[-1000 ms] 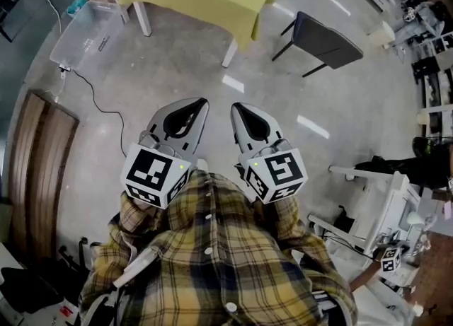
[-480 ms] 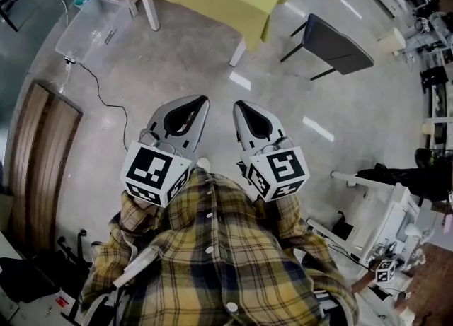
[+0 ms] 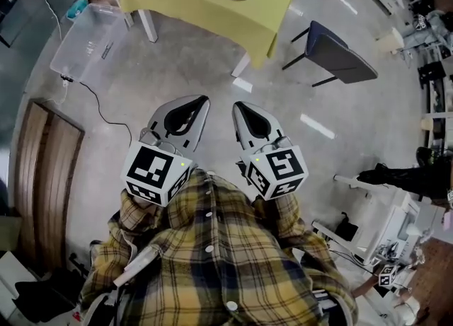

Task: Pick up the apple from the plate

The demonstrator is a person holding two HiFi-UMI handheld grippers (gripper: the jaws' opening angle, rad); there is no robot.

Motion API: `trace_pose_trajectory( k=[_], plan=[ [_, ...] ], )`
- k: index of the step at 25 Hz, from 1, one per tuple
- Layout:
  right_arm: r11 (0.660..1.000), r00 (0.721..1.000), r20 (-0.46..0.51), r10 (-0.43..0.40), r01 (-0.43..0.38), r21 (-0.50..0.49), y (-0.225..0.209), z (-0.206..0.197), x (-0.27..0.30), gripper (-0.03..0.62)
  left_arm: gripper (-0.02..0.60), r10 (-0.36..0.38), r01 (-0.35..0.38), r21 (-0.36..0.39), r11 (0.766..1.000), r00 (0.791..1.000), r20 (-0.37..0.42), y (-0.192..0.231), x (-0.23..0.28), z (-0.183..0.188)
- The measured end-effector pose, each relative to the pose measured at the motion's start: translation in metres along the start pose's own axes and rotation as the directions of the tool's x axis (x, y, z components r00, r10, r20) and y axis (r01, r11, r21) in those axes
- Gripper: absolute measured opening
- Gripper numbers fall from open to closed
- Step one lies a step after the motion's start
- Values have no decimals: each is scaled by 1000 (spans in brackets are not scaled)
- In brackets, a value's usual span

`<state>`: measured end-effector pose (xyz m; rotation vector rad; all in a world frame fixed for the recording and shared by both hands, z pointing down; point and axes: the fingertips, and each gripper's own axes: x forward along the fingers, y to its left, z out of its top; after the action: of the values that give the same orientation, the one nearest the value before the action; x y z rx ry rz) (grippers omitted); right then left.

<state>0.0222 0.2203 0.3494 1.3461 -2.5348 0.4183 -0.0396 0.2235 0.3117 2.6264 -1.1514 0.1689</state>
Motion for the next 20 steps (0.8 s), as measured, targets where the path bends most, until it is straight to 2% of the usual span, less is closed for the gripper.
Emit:
trace_pose_trajectory(
  k=[7,14,20],
  plan=[
    [999,999,-12,-45,45,22,2,21,57,-3,8,-21,21,-11,1000,1000,-15,69,7,13],
    [994,994,-69,-88,92,55,-2,14,98,-3,8,-60,59,-28,998,997,-43,114,20,11],
    [993,990,-104,-91,99,69,-18,15,120,-3,8,-90,86,-53,995,993,-79,132,49,9]
  ],
)
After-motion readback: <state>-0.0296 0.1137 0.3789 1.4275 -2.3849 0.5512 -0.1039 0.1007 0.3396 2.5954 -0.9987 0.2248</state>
